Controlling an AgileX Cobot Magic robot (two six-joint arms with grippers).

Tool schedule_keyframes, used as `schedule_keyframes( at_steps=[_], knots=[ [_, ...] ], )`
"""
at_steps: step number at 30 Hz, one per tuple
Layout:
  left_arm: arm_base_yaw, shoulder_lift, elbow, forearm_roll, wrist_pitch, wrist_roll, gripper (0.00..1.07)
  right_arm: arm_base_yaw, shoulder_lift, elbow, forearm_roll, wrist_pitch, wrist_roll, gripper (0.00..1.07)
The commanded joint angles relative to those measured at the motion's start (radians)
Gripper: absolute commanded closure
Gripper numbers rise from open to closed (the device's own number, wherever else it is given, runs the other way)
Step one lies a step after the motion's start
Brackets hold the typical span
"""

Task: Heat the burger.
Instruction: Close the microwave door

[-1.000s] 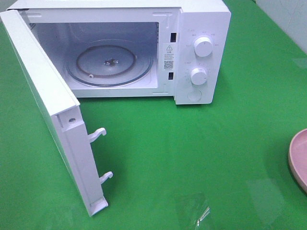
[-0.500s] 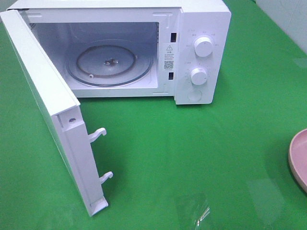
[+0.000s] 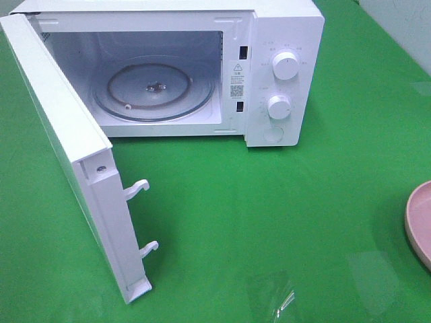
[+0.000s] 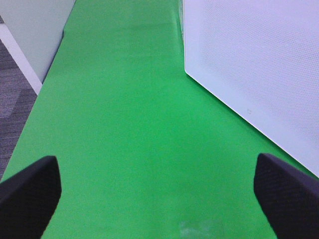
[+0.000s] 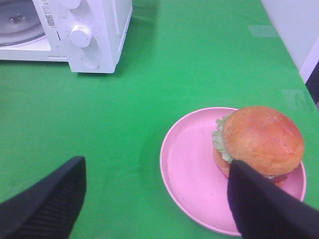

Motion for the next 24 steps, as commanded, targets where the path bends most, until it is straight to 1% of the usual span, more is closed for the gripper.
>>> schedule_keyframes(
  at_steps=[1, 24],
  knots=[
    [0.000, -0.017, 0.003, -0.004, -0.012, 0.001, 0.09, -0.006, -0.024, 0.001, -0.006, -0.015, -0.002, 0.31],
    [0.000, -0.017, 0.003, -0.003, -0.012, -0.001, 0.09, -0.006, -0.024, 0.001, -0.006, -0.015, -0.001, 0.32]
  ],
)
